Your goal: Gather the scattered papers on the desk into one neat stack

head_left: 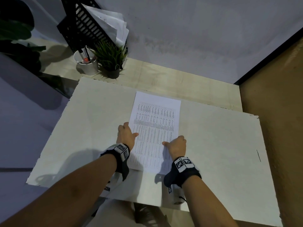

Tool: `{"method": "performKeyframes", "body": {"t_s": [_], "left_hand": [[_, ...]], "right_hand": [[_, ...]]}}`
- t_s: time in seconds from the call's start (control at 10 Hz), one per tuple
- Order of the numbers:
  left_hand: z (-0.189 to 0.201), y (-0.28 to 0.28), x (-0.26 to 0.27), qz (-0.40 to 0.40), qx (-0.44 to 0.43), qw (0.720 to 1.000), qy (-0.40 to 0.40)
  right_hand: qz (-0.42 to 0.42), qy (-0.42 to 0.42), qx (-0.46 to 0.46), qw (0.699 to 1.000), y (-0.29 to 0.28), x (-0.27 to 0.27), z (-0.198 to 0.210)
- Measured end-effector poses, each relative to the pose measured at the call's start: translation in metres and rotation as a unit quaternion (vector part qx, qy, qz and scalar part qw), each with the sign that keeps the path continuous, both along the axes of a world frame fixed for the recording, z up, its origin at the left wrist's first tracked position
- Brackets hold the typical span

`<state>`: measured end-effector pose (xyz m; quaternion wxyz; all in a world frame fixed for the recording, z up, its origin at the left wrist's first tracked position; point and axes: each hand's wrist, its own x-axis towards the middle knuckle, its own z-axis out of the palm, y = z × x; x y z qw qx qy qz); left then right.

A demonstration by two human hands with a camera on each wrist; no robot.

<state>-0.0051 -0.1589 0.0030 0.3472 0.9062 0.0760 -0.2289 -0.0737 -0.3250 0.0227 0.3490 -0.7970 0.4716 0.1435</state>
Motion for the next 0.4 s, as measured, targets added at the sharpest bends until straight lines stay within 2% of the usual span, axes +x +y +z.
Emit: {"method": "performKeyframes", "body": {"t_s": [0.1,0.2,0.4], "left_hand": [[0.001,-0.001,0.001,-0.020,0.065,0.998,-0.009],[0.005,-0.001,0.001,-0.048,0.113,0.992,-0.004],[0.017,0.003,0.014,-0.066,0.079,0.994,0.029]], "right_hand": [[0.021,0.009,-0.041,0.999,0.005,0.000,0.001],[0.038,0.011,-0.040,0.998,0.007,0.001,0.000],[0.075,0.016,-0.067,0.995,0.002,-0.010,0.001]]}}
